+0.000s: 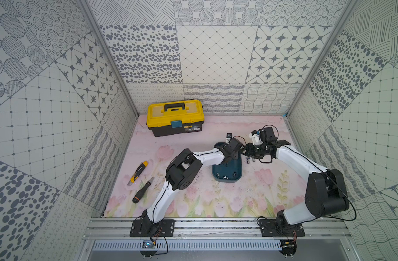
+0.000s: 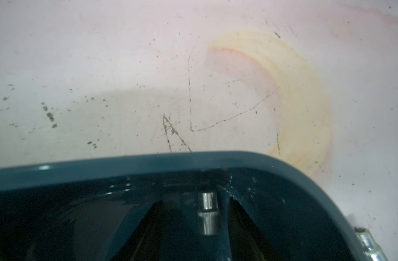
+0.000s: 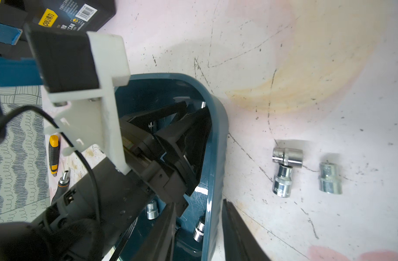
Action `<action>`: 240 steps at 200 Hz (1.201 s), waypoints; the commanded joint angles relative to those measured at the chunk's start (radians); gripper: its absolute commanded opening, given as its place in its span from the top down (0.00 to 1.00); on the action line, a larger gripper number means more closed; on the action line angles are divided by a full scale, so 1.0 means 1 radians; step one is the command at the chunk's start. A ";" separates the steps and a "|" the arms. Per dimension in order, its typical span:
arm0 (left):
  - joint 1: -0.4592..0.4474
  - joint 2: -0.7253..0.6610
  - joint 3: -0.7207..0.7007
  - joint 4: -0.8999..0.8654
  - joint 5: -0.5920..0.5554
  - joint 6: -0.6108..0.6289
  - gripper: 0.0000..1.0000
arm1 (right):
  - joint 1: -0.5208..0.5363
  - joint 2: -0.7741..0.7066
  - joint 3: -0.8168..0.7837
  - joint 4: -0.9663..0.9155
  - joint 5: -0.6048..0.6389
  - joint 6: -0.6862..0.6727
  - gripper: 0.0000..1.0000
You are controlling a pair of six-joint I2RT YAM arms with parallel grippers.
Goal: Take out the socket from the storage box
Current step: Pick up the socket head from the storage box.
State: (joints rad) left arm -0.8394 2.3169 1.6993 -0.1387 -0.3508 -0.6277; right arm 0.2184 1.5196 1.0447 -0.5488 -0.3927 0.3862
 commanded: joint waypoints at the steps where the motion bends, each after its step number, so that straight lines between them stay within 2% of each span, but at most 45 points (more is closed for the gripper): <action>1: -0.007 0.022 0.032 0.026 -0.054 0.017 0.52 | 0.003 0.008 -0.012 0.029 0.000 -0.001 0.62; 40: -0.008 0.024 0.033 0.028 -0.050 0.037 0.59 | 0.002 0.010 -0.008 0.024 0.002 -0.010 0.62; 111: -0.008 0.041 0.034 0.033 -0.017 0.045 0.60 | 0.002 0.010 -0.004 0.016 0.002 -0.022 0.62; 134: -0.008 0.042 0.034 0.034 -0.012 0.043 0.65 | 0.002 0.010 -0.002 0.013 0.003 -0.026 0.62; 156: -0.007 0.041 0.033 0.035 -0.004 0.045 0.75 | 0.002 0.009 -0.001 0.012 0.002 -0.025 0.62; 170: -0.008 0.038 0.031 0.035 -0.001 0.045 0.76 | 0.002 0.008 0.000 0.010 0.003 -0.026 0.62; 200: -0.007 0.011 0.014 0.037 0.012 0.038 0.81 | 0.003 0.008 -0.004 0.011 0.005 -0.026 0.62; 240: -0.008 -0.062 -0.048 0.046 0.022 0.031 0.81 | 0.002 0.008 -0.005 0.012 0.003 -0.027 0.62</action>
State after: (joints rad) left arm -0.8433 2.3203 1.6913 -0.1085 -0.3557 -0.5980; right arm 0.2184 1.5196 1.0447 -0.5495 -0.3923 0.3744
